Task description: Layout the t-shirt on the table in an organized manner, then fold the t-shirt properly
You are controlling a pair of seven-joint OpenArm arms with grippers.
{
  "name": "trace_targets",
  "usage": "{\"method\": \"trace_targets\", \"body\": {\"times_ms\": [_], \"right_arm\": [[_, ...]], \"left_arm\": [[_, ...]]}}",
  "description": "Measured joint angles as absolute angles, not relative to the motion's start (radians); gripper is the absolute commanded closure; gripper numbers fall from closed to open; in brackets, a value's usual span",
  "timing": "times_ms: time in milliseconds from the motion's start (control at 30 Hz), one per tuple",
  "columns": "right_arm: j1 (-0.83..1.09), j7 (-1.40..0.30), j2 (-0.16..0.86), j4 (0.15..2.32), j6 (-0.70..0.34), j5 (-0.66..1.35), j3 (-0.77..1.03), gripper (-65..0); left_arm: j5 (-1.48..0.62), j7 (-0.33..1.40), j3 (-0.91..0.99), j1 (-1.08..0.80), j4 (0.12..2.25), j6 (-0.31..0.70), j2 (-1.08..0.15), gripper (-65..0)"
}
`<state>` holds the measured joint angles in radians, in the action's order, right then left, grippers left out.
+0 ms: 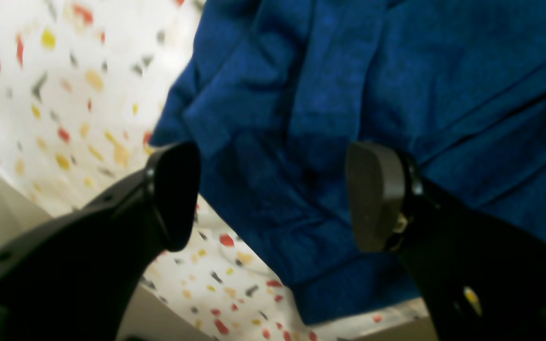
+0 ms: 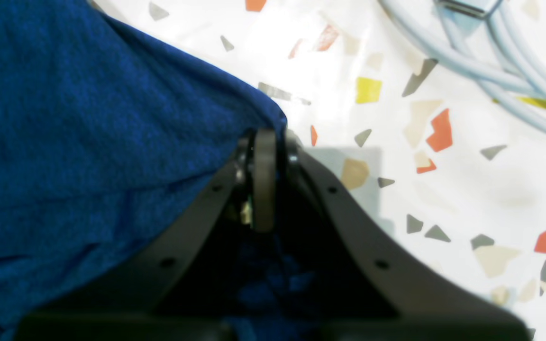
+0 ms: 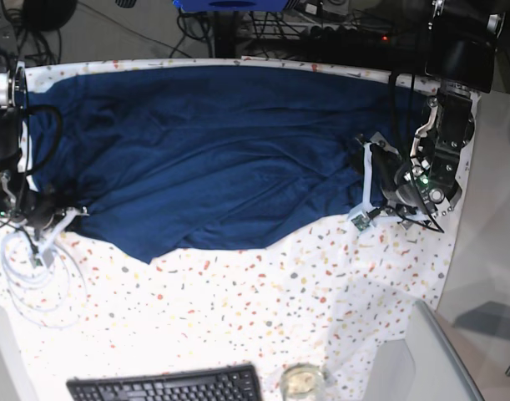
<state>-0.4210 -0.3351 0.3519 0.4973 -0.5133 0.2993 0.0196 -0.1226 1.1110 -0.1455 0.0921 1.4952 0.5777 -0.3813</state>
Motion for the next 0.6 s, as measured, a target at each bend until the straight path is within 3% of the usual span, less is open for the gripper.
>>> {"method": "trace_targets", "body": {"times_ms": [200, 433, 600], "right_arm": [[-0.421, -0.335, 0.352, 0.497, -0.513, 0.299, 0.020, -0.2], [-0.421, -0.335, 0.352, 0.497, -0.513, 0.299, 0.020, -0.2], [-0.421, -0.335, 0.352, 0.497, -0.513, 0.299, 0.020, -0.2]], "left_arm": [[-0.122, 1.111, -0.138, 0.150, 1.381, 0.688, -0.366, -45.4], [-0.190, 1.042, -0.134, 0.155, 1.298, 0.690, -0.327, -45.1], [-0.269, 1.035, -0.140, 0.163, 1.268, 0.690, -0.321, -32.7]]}}
